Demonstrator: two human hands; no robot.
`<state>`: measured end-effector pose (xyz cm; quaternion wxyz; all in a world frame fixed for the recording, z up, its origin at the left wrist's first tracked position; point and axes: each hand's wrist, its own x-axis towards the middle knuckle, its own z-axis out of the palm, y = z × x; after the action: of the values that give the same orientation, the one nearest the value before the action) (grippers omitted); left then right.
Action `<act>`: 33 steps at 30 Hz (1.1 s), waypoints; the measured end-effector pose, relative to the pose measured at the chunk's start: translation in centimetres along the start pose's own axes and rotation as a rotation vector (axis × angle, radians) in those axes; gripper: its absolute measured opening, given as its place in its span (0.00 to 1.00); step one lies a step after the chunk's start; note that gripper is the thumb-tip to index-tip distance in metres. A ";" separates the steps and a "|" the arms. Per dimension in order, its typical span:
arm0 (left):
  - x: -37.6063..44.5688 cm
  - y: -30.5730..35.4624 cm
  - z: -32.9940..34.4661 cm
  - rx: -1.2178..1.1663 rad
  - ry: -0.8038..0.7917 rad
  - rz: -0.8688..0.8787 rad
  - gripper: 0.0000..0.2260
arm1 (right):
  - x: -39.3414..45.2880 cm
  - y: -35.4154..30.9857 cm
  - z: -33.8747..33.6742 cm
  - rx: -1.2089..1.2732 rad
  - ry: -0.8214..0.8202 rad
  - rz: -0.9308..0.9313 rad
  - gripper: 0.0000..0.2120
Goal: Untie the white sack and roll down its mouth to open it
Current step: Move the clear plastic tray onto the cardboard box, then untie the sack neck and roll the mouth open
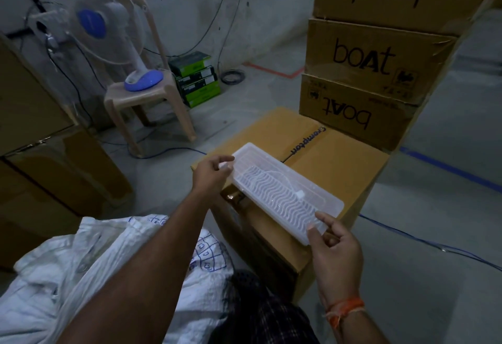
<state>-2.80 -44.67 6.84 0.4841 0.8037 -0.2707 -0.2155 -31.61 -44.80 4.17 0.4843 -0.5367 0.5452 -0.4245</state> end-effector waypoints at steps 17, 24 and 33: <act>-19.6 -2.6 -10.3 0.051 0.159 -0.045 0.10 | -9.4 -1.8 0.4 -0.132 -0.198 -0.196 0.12; -32.1 -8.4 -18.3 -0.028 0.370 -0.175 0.07 | -20.4 -2.2 4.8 -0.079 -0.714 -0.305 0.19; -38.2 -12.4 -21.5 -0.220 0.553 -0.248 0.06 | -25.9 -2.1 8.4 -0.098 -0.943 -0.323 0.14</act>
<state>-15.96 -1.15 8.43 0.5935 0.8014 -0.0040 -0.0742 -24.15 -18.69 6.65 0.5803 -0.7698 0.1964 -0.1790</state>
